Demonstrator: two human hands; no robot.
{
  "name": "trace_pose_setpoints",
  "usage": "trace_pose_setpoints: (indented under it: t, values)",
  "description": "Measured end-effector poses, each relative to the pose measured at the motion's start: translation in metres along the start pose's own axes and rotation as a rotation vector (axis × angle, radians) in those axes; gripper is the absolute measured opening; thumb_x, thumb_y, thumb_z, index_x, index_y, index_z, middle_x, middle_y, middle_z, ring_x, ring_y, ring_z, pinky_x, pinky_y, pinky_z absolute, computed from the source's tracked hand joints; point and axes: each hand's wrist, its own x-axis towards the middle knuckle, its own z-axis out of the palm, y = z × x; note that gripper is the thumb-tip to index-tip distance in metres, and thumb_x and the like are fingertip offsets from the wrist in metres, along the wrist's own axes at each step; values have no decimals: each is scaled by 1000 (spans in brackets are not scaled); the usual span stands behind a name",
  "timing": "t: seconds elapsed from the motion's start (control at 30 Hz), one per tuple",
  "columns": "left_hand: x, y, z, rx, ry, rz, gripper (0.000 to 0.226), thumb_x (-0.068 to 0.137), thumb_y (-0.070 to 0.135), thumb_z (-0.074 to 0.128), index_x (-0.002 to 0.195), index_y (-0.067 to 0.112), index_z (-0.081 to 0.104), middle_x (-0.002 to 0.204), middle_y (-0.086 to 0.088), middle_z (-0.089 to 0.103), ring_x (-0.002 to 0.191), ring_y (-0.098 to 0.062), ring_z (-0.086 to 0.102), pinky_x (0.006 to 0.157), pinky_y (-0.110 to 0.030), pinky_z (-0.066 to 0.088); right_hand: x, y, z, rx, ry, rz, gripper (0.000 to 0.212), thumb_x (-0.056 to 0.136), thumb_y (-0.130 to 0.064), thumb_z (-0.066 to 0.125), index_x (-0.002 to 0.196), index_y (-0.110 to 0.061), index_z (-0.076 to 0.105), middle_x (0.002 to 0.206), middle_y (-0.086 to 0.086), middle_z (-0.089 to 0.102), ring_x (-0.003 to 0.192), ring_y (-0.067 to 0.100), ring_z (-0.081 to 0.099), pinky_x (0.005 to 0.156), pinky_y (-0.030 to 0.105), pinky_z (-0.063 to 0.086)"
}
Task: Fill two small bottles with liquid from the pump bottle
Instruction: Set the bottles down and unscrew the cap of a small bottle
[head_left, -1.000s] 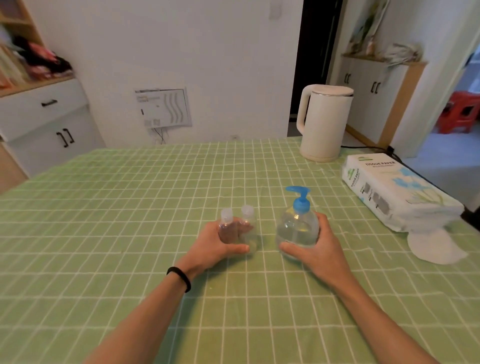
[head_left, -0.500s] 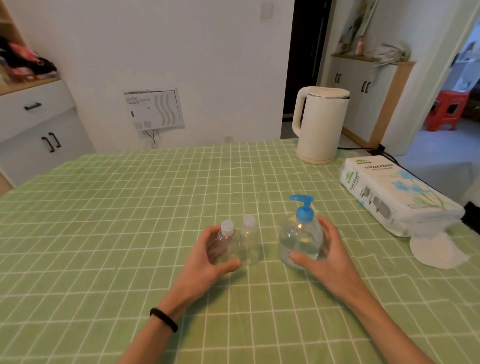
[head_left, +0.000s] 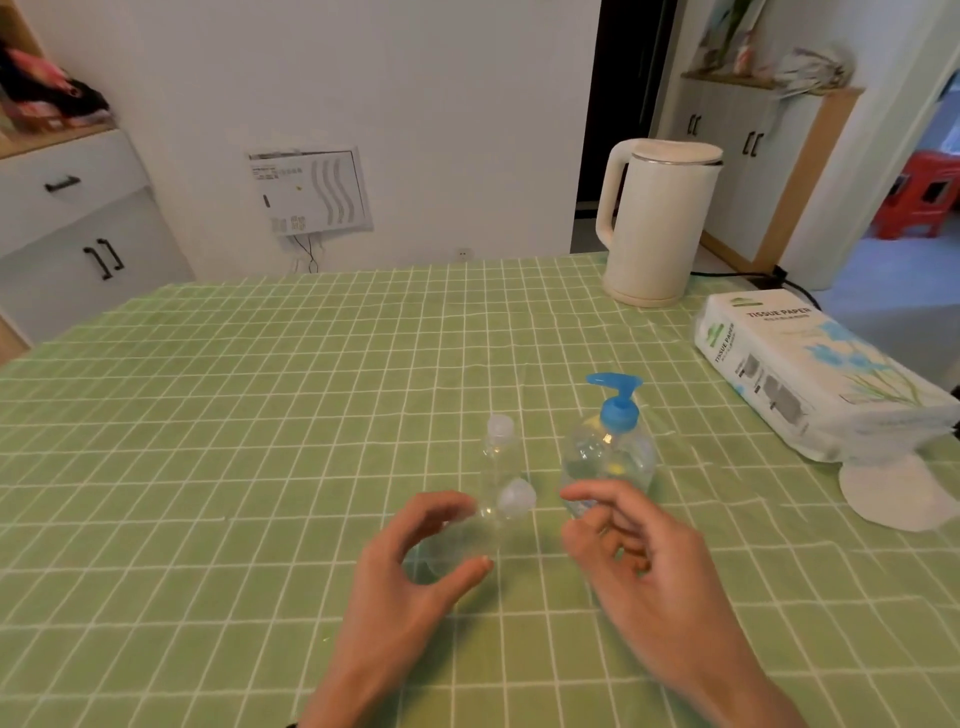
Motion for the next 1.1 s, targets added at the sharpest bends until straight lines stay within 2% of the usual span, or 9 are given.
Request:
trace_pose_setpoints:
  t: [0.17,0.27,0.37,0.53,0.63,0.7,0.83,0.97,1.1]
  values:
    - [-5,7,5,106,2,77,49,69,22,94,112,34,74,110,19,75,108,-5,70,95,-16,51,14,-13,6,-165,44,-22,43,82,-76,71,93,-35,73,71,1,68,59,19,58,57,31,52]
    - [-7,11,3,106,-8,129,48,69,39,93,113,37,75,110,18,76,107,-6,71,94,-12,50,17,-12,6,-276,10,-6,48,80,-78,65,85,-30,70,63,-8,62,55,10,53,60,32,51]
    - [-8,12,2,118,-18,128,49,69,40,91,115,40,75,108,20,77,104,-6,72,90,-13,52,18,-9,8,-291,-36,-63,41,95,-58,69,79,-21,66,62,0,56,55,10,45,58,35,46]
    - [-10,8,-1,43,-39,50,55,68,47,89,120,48,72,107,20,79,104,-7,73,90,-16,55,20,-10,0,-339,-193,-160,3,104,-29,71,102,-31,70,87,-10,63,81,10,62,70,20,50]
    - [-11,8,-3,6,-31,20,56,67,55,86,121,52,71,109,21,79,105,-4,73,92,-15,55,21,-10,-3,-341,-222,-160,25,101,-47,67,126,-51,64,110,-21,62,105,9,64,83,25,57]
    - [-11,8,-3,9,-33,16,57,66,56,85,121,53,70,110,22,78,105,-3,73,91,-14,55,23,-11,-3,-332,-195,-133,40,96,-56,67,134,-59,57,116,-21,62,104,10,65,79,26,59]
    - [-12,3,-5,-3,-31,7,56,67,53,85,121,53,69,112,23,77,108,-4,72,94,-16,54,25,-6,-9,-362,-164,-117,55,98,-23,76,133,-60,55,124,-22,62,98,11,66,70,21,56]
    - [-12,2,-5,3,-38,11,56,68,51,86,122,52,70,113,22,77,110,-7,72,95,-18,54,23,-5,-10,-328,-193,-83,55,88,-48,78,137,-57,54,132,-25,61,91,10,69,68,16,51]
    - [-12,3,-4,6,-43,13,55,66,52,85,119,55,70,112,23,77,109,-6,72,94,-16,54,22,-1,-10,-356,-153,-78,56,98,-17,77,136,-53,56,131,-27,61,80,5,66,65,14,51]
